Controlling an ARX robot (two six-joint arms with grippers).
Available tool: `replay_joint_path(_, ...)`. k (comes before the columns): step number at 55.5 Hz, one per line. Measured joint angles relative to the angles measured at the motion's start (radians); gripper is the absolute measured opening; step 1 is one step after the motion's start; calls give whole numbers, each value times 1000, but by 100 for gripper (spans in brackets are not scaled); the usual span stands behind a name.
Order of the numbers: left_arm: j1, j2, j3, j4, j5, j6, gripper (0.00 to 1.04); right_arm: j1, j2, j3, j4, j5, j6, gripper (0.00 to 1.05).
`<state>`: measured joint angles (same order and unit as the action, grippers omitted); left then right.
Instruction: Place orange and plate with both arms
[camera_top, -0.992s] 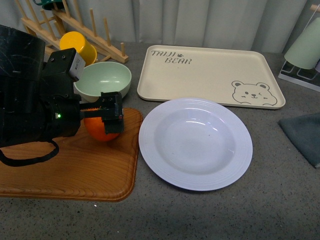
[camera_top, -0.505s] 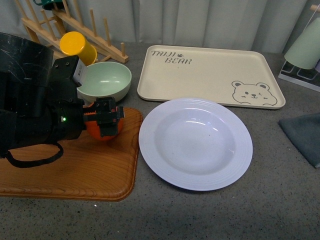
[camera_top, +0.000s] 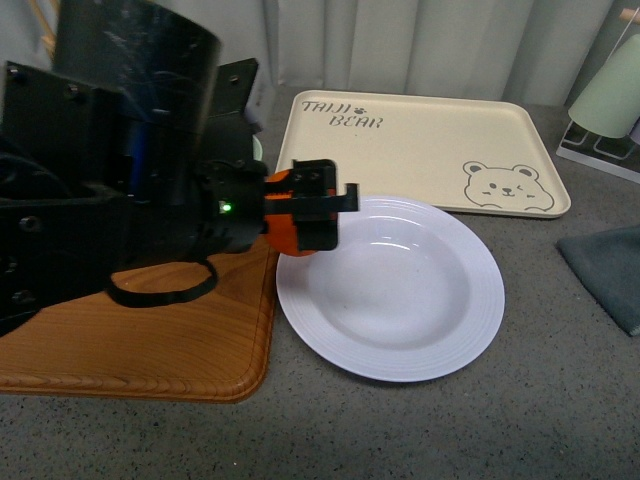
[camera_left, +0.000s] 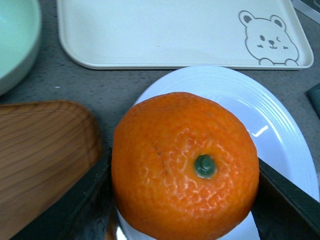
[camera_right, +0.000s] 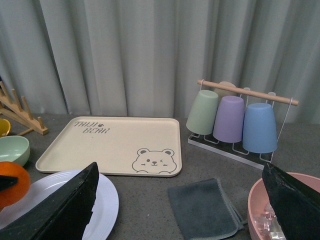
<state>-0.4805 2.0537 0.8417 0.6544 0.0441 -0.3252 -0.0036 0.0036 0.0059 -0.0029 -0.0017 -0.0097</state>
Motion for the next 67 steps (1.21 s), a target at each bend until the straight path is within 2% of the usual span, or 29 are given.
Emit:
replay_joint_path(13, -105, 127, 105, -16, -21, -21, 67, 0, 0, 0, 0, 0, 0, 96)
replay_joint_path(33, -115, 224, 189, -55, -71, -21, 67, 0, 0, 0, 0, 0, 0, 96)
replay_joint_path(44, -108, 210, 181, -68, -88, -19, 99, 0, 0, 0, 0, 0, 0, 96)
replay_joint_path(57, -102, 46, 79, -39, -134, -14, 98, 0, 0, 0, 0, 0, 0, 96)
replay_joint_path(67, -64, -201, -107, 18, -171, -13, 98, 0, 0, 0, 0, 0, 0, 96)
